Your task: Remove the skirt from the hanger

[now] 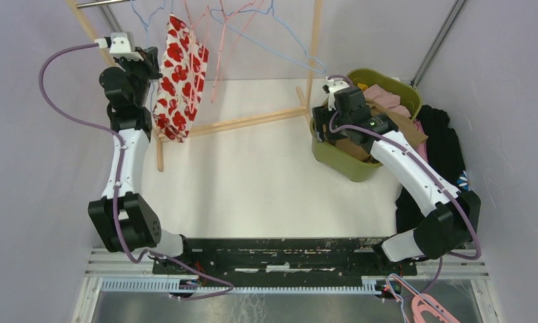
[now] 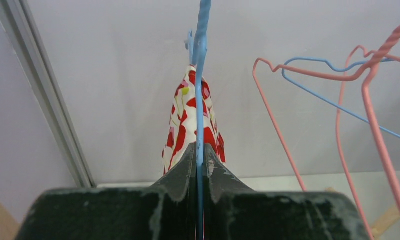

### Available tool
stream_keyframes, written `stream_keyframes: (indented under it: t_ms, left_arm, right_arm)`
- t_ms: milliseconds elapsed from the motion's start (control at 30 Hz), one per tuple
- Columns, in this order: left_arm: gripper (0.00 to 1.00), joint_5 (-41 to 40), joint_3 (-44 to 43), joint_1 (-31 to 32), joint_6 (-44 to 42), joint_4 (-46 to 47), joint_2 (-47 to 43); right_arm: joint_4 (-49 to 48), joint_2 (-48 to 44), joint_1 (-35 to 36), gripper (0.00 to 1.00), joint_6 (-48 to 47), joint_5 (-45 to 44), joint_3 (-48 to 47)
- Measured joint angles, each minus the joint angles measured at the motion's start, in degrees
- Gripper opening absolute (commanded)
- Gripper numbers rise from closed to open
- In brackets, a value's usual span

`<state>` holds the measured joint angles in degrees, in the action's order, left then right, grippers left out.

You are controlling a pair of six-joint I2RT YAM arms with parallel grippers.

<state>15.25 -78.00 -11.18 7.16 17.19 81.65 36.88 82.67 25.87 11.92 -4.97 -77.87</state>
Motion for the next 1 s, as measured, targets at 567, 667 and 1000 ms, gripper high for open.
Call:
stream_keyframes:
  t_ms: [567,667,1000]
  left_arm:
    - [0.03,0.81,10.99,0.02,5.77,39.04,6.88]
    - [0.03,0.9,10.86,0.15,5.88,41.86,6.88]
    - [0.03,1.4,12.94,0.68,5.88,43.04,3.39]
  right_arm:
    - [0.0,1.75,0.02,0.78,-0.11,-0.15,0.33]
    - [0.0,2.27,0.02,0.78,-0.11,-0.13,0.48]
    - [-0.04,2.54,0.02,0.77,-0.13,-0.11,0.72]
